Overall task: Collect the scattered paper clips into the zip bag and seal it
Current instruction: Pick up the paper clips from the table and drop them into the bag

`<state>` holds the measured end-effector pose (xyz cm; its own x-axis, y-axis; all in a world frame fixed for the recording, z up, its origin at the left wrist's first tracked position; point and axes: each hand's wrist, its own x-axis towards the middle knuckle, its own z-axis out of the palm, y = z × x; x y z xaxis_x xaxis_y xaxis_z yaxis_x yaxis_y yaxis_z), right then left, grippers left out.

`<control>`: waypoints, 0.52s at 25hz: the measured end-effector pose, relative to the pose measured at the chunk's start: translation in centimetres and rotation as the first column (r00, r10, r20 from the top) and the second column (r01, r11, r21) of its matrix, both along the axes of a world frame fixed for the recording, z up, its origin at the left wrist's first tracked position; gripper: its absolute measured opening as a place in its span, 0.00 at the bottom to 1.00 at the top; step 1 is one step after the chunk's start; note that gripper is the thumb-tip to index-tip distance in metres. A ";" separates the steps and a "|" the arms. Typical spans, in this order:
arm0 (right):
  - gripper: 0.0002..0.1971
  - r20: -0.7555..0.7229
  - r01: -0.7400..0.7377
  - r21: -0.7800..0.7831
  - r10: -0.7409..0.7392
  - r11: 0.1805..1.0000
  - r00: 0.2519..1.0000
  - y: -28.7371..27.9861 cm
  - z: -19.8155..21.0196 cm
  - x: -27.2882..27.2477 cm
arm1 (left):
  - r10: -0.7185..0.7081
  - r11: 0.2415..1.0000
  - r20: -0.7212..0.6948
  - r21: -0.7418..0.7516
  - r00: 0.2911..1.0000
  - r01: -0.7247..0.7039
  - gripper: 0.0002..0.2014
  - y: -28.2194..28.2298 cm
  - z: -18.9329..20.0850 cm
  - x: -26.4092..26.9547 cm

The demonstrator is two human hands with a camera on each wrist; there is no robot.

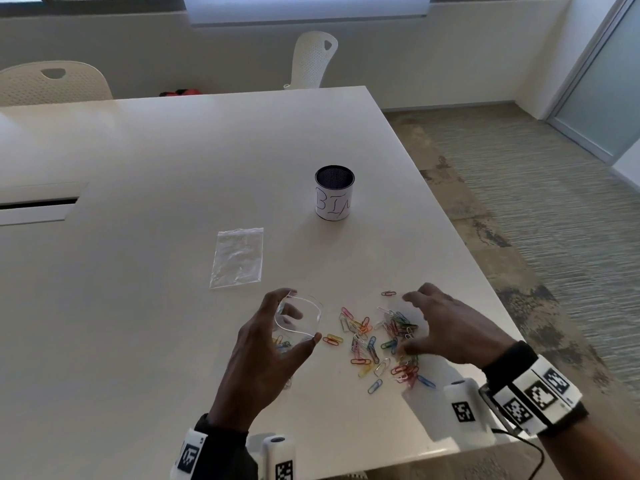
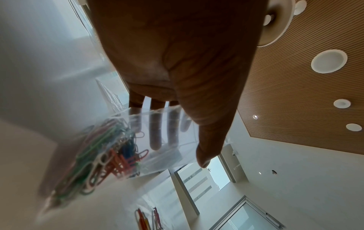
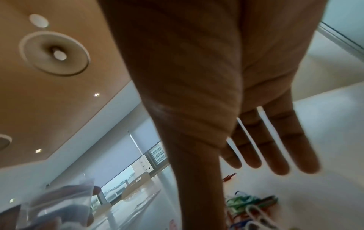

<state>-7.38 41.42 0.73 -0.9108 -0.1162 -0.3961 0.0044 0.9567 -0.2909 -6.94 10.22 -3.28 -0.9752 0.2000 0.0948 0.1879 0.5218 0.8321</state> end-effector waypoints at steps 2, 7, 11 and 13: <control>0.59 0.066 -0.019 0.076 0.014 0.997 0.998 0.0 -0.3 0.9 | 0.003 1.000 -0.007 -0.002 1.000 -0.003 0.33 -0.1 0.1 0.0; 0.50 0.047 0.088 -0.062 -0.086 0.994 0.995 -1.1 -2.4 0.9 | 0.008 1.000 -0.003 -0.004 1.000 -0.008 0.33 -0.1 0.2 0.0; 0.33 -0.053 0.116 -0.106 -0.122 0.988 0.991 -1.7 -2.8 0.1 | 0.002 1.000 -0.003 -0.017 1.000 -0.002 0.33 -0.1 0.3 0.0; 0.31 -0.082 0.086 -0.101 -0.094 0.991 0.992 -2.1 -2.8 0.1 | 0.003 1.000 0.002 -0.017 1.000 -0.003 0.33 -0.2 0.4 0.0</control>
<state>-7.27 39.31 -2.03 -0.9497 -0.0661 -0.3062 0.0601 0.9209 -0.3851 -6.96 9.97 -2.89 -0.9760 0.1985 0.0897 0.1848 0.5368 0.8233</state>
